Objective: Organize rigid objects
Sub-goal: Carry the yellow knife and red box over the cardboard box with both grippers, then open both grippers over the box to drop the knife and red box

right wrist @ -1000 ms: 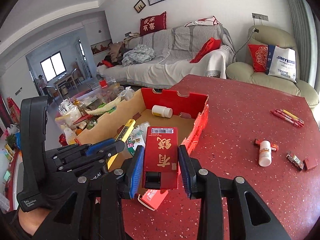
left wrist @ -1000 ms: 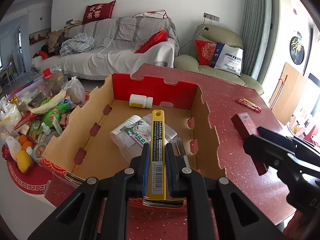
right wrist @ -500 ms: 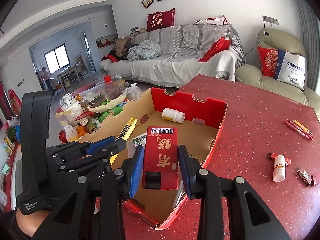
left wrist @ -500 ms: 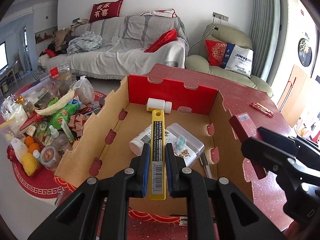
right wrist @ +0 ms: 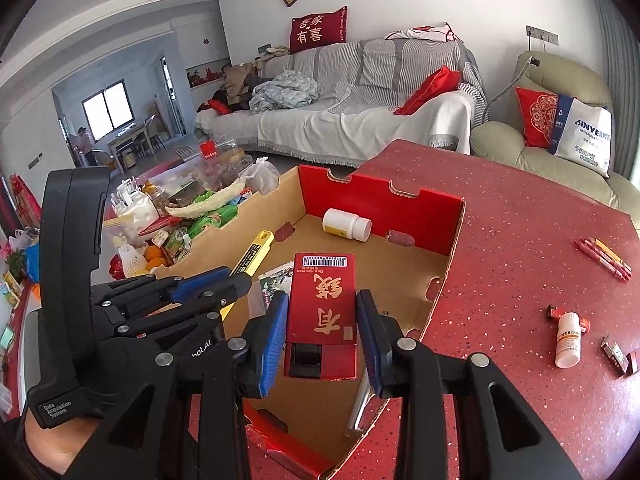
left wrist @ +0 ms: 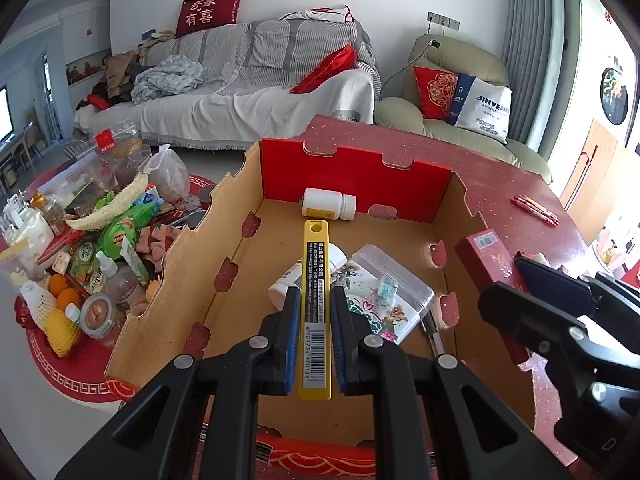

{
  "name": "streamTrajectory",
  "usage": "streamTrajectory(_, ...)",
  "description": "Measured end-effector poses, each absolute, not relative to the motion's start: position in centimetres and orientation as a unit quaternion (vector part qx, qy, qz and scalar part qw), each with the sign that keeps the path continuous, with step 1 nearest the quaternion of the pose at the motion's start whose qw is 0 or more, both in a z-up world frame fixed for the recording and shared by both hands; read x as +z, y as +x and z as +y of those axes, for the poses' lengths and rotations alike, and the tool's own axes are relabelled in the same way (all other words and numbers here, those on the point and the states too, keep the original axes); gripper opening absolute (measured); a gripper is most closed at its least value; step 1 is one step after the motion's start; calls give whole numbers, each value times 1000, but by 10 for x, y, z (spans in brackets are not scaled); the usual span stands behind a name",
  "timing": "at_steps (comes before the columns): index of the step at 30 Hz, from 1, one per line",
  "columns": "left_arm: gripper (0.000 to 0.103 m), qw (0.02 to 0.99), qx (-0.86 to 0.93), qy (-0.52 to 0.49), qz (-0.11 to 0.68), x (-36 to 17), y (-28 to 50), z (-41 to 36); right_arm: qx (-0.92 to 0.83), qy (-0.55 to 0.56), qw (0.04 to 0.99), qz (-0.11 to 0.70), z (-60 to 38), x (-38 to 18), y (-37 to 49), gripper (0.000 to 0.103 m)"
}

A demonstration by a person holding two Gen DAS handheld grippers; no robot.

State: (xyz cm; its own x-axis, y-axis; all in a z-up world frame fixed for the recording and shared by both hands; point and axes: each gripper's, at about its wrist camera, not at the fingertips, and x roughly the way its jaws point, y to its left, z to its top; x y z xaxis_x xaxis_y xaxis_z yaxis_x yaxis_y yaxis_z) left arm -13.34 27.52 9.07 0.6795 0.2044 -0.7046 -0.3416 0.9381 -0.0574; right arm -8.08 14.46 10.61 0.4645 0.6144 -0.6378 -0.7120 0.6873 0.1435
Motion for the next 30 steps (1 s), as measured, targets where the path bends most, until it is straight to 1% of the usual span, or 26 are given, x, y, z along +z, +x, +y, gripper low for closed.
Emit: streamTrajectory(30, 16, 901, 156, -94, 393, 74, -123, 294, 378, -93, 850, 356, 161, 95, -69, 36)
